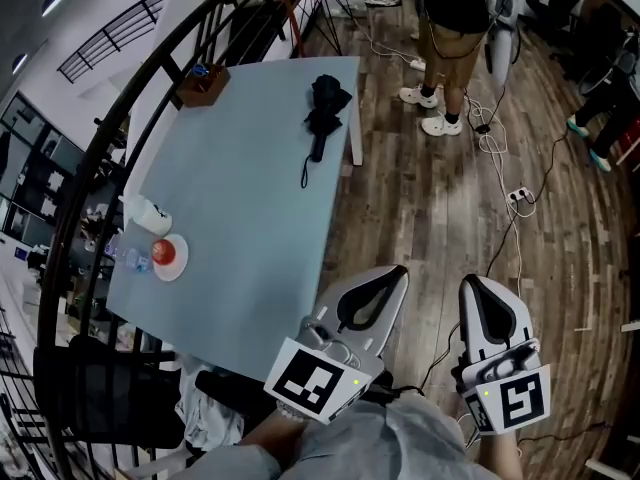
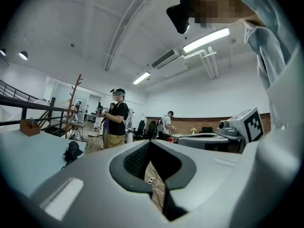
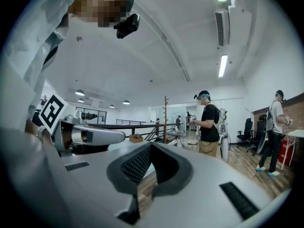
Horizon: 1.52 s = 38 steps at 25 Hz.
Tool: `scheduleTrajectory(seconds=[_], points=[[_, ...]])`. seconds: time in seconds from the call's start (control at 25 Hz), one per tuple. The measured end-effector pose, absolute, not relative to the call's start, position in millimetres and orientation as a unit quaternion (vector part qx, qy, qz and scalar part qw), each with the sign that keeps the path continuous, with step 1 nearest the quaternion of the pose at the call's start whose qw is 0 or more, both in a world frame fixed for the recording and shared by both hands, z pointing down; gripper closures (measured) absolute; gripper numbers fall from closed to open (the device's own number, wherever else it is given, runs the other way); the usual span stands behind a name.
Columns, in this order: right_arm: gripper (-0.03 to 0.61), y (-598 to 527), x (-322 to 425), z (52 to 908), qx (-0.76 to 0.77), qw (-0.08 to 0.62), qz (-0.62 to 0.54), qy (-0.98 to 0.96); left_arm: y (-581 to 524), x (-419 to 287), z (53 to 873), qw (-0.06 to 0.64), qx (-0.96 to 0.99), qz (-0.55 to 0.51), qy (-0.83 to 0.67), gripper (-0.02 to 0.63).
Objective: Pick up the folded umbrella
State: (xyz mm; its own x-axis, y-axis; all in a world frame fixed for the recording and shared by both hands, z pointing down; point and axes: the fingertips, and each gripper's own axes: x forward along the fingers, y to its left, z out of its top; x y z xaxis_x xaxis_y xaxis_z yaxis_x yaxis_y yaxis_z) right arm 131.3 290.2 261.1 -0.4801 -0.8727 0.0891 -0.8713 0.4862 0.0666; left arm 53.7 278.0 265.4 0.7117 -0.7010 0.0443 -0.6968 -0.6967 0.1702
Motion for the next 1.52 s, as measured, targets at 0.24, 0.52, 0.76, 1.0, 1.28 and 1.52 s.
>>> scheduleTrajectory(seconds=[0.24, 0.52, 0.76, 1.0, 1.28, 1.52], points=[[0.581, 246, 117, 254, 0.518, 0.04, 0.014, -0.855, 234, 41, 265, 0.096, 0.92, -0.018, -0.379, 0.614], [0.581, 222, 110, 262, 0.527, 0.063, 0.0, -0.847, 205, 30, 269, 0.103, 0.917, -0.028, -0.384, 0.614], [0.58, 203, 121, 254, 0.527, 0.066, -0.03, -0.847, 188, 40, 267, 0.095, 0.915, -0.033, -0.39, 0.614], [0.58, 171, 156, 261, 0.52, 0.064, -0.033, -0.851, 162, 70, 264, 0.085, 0.912, -0.028, -0.401, 0.614], [0.581, 111, 204, 254, 0.482, 0.057, -0.056, -0.873, 114, 131, 259, 0.081, 0.905, -0.025, -0.416, 0.614], [0.581, 61, 252, 259, 0.453, 0.065, -0.058, -0.887, 65, 169, 259, 0.079, 0.885, -0.039, -0.457, 0.614]])
